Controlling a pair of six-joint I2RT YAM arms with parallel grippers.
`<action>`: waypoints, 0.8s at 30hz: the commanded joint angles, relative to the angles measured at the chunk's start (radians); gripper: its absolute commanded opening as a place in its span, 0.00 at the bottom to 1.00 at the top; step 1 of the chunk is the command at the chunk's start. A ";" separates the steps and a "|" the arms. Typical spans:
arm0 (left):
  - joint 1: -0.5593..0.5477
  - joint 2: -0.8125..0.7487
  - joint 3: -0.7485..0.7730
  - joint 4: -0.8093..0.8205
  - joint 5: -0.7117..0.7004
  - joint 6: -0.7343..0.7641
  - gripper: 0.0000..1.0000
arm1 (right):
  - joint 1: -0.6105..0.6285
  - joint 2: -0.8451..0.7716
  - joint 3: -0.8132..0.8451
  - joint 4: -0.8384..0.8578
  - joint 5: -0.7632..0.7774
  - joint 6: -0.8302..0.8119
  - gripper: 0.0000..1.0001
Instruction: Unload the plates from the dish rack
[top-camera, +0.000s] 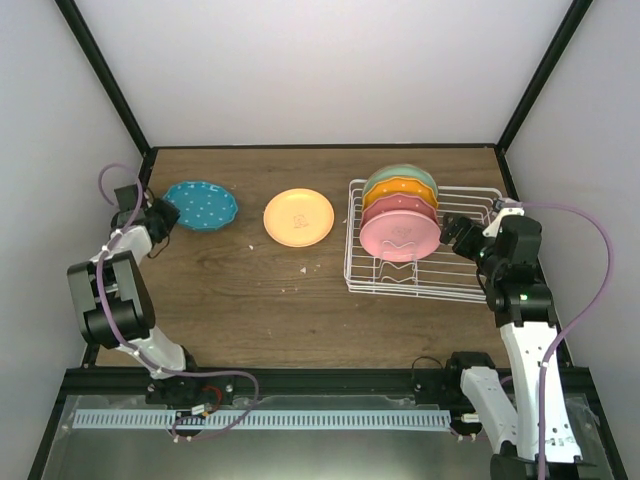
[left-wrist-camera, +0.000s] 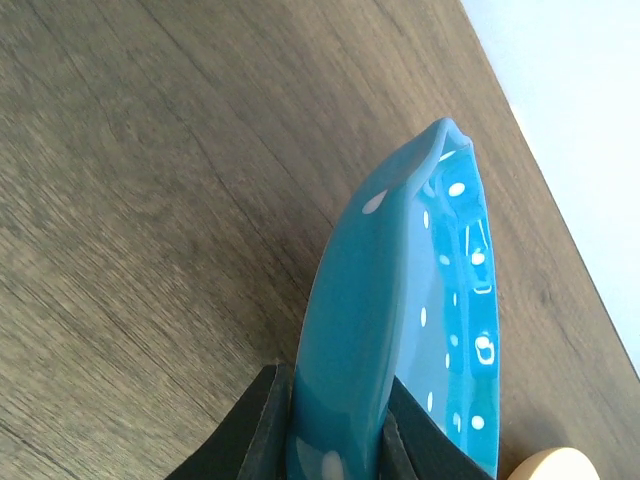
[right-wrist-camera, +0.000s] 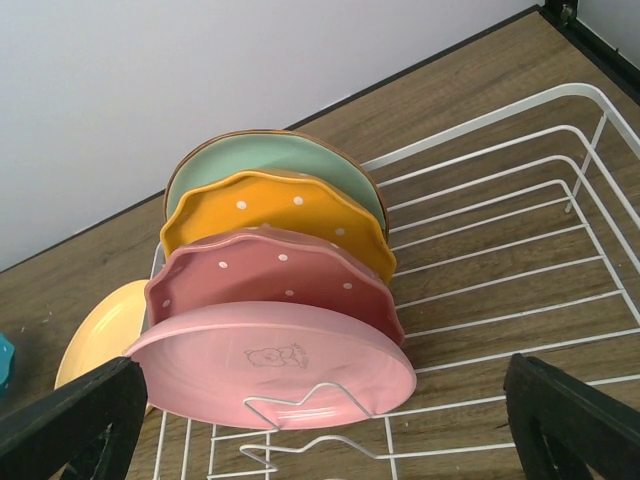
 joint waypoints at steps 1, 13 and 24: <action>0.008 0.023 -0.004 0.133 0.089 -0.066 0.04 | 0.009 -0.015 0.052 0.007 0.001 -0.002 1.00; 0.008 0.105 0.000 0.138 0.095 -0.049 0.09 | 0.009 -0.041 0.045 -0.016 0.005 0.015 1.00; 0.009 0.119 -0.029 0.114 0.088 0.032 0.79 | 0.009 -0.054 0.043 -0.024 0.005 0.019 1.00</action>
